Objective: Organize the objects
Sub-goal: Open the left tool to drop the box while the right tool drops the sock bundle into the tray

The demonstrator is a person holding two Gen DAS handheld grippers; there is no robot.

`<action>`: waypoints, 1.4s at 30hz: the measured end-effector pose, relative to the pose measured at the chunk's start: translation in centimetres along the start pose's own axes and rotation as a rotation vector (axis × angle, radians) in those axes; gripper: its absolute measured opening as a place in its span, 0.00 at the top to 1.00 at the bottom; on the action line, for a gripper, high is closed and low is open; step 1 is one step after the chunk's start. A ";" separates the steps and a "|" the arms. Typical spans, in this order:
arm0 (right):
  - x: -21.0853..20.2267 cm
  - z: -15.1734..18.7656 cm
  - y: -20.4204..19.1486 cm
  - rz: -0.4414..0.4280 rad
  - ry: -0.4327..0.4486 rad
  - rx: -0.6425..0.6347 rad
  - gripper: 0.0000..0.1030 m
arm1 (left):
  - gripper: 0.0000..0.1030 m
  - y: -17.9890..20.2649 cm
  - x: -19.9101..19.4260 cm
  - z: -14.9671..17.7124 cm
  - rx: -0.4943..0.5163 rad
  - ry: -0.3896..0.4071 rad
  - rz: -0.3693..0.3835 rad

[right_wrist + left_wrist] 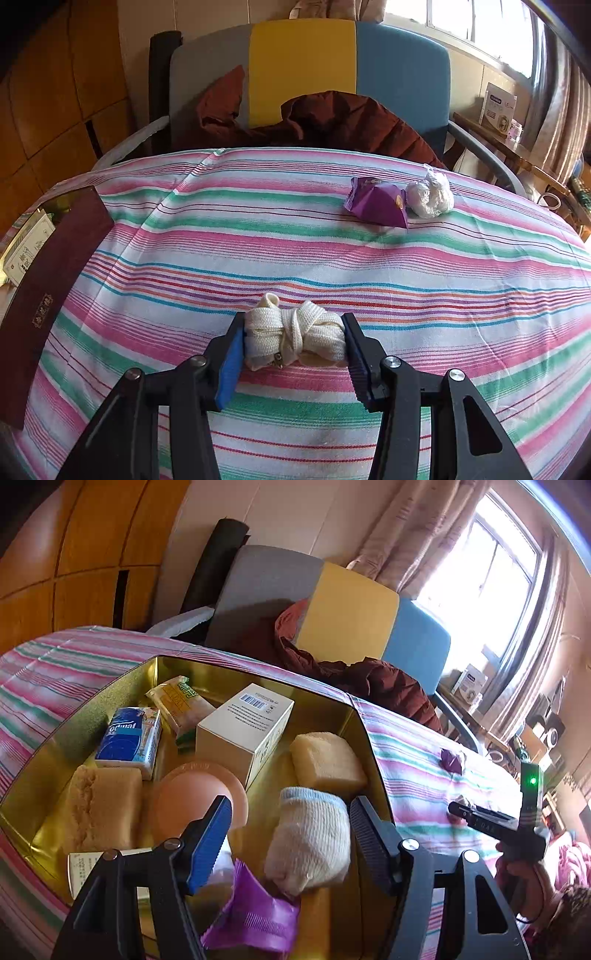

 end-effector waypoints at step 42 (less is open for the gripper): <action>-2.0 1.4 -28.6 -0.337 -0.074 -0.412 0.33 | 0.34 -6.5 -4.2 0.6 -0.204 0.069 -0.144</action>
Point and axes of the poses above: each gripper's, at about its wrist camera, not at the fingertips, and x roughly the way its jaws point, y to its right, z to its underside, the point moved 6 cm from there along x, roughly the way its jaws point, and after that the axes turned 11 degrees about x, right-handed, at the moved point
